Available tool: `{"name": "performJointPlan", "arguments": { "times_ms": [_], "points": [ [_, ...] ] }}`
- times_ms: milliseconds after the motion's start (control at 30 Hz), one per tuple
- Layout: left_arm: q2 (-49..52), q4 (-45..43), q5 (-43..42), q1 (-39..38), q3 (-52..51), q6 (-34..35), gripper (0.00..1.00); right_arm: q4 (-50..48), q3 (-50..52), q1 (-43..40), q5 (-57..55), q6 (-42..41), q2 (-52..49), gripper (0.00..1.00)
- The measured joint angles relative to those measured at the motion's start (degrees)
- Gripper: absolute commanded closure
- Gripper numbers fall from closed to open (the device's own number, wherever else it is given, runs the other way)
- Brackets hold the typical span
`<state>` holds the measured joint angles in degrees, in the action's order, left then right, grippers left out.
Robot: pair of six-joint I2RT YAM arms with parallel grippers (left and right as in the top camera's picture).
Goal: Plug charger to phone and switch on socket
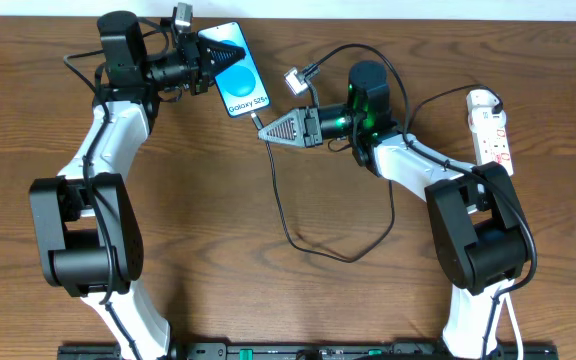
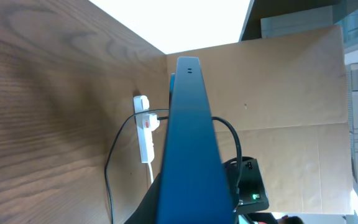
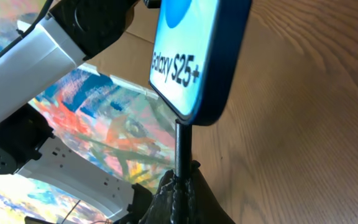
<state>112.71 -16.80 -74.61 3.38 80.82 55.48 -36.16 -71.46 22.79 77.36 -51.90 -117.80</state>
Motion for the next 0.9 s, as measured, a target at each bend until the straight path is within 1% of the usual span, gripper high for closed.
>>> {"name": "performJointPlan", "arguments": {
  "times_ms": [700,900],
  "points": [
    [0.0,0.0,0.0,0.0,0.0,0.0,0.93,-1.1,0.0,0.0,0.4,-0.5,0.0,0.99],
    [0.0,0.0,0.0,0.0,0.0,0.0,0.93,-3.1,0.0,0.0,1.2,-0.9,0.0,0.99]
  ]
}}
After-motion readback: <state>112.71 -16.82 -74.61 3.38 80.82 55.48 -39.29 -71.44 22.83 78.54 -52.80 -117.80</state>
